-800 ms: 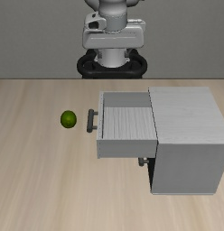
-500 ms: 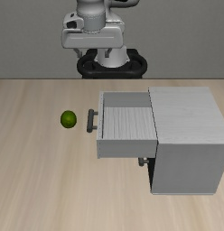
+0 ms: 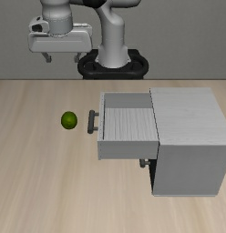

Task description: Pick up the lime and place it in the top layer of the cabinet

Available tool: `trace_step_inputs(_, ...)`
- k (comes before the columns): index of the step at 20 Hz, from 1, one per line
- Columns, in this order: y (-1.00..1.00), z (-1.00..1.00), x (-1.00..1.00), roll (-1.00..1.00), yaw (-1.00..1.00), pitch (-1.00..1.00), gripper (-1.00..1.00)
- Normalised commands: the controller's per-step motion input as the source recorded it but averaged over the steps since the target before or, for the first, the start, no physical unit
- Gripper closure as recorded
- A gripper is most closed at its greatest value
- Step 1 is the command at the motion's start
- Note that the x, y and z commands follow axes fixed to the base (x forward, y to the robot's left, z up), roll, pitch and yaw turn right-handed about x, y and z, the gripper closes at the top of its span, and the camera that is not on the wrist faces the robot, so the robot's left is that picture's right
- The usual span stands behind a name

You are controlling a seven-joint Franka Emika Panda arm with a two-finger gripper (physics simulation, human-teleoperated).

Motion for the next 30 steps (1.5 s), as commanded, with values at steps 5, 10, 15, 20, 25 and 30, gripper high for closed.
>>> trace_step_inputs(5, 0.00, -0.60, 0.40, 0.00, 0.00, 0.00, -1.00)
trace_step_inputs(10, 0.00, -1.00, 0.00, 0.00, 0.00, 0.00, -1.00)
trace_step_inputs(15, 0.00, -1.00, 0.00, 0.00, 0.00, 0.00, -1.00)
trace_step_inputs(20, 0.00, -1.00, 0.00, 0.00, 0.00, 0.00, -1.00)
trace_step_inputs(25, 0.00, -0.40, 0.00, 0.00, 0.00, 0.00, 1.00)
trace_step_inputs(30, 0.00, 0.00, 0.00, 0.00, 0.00, 0.00, 1.00)
